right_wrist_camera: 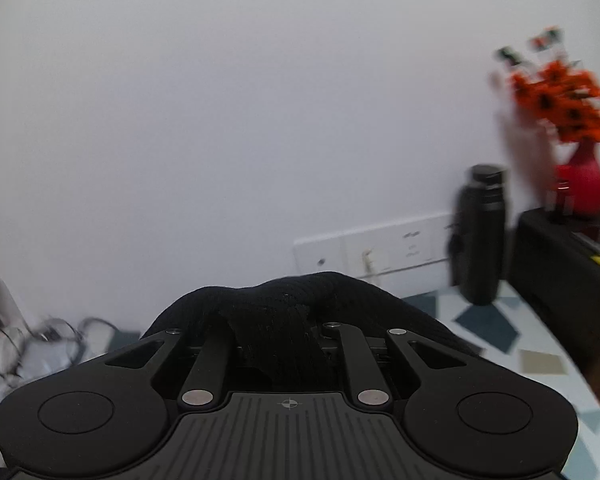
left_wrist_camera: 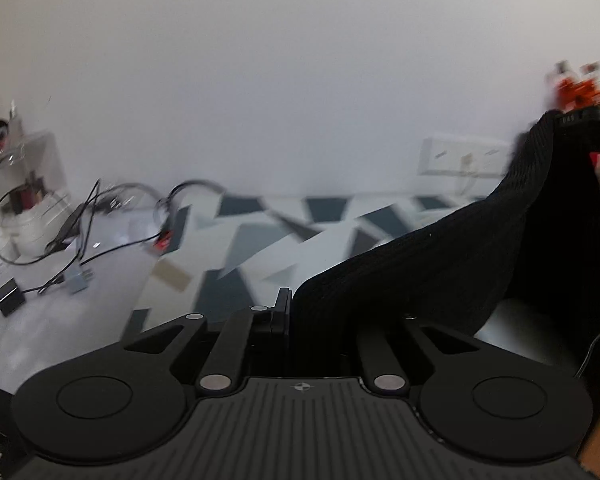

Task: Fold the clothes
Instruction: 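Lift the black garment with both grippers and carry it to the patterned table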

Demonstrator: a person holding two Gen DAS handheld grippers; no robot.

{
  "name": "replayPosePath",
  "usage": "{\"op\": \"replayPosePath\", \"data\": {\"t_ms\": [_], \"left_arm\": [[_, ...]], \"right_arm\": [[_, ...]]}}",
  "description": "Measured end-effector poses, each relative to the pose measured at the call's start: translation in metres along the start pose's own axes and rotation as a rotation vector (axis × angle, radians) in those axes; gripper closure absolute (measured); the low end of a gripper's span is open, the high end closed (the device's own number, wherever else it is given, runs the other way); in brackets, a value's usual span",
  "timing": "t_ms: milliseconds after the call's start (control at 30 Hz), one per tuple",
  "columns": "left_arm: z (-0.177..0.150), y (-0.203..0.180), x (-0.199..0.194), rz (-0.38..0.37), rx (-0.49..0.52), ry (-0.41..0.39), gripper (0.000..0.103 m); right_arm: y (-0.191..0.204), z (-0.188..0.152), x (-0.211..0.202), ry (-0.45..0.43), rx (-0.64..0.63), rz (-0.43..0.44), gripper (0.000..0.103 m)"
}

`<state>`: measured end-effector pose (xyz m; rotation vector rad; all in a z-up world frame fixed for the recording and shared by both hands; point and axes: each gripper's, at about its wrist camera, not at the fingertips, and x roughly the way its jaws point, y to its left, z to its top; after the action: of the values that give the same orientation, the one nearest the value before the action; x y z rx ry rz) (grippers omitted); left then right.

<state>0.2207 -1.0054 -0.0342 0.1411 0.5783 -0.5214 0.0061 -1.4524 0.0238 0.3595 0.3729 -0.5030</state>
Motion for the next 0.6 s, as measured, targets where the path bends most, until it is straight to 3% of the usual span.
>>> {"op": "replayPosePath", "data": {"t_ms": [233,367,467,600], "left_arm": [[0.02,0.047,0.102,0.093,0.05,0.096,0.093],[0.025,0.049,0.133,0.095,0.106,0.125,0.093],[0.027,0.052,0.16,0.111,0.112,0.155,0.093],[0.028,0.061,0.2,0.142,0.109,0.216,0.089]], "right_arm": [[0.081,-0.048,0.18,0.227,-0.108,-0.111,0.091],[0.103,-0.093,0.242,0.353,-0.144,-0.209,0.09],[0.097,-0.12,0.261,0.363,-0.149,-0.267,0.085],[0.106,-0.126,0.259,0.348,-0.173,-0.332,0.079]]}}
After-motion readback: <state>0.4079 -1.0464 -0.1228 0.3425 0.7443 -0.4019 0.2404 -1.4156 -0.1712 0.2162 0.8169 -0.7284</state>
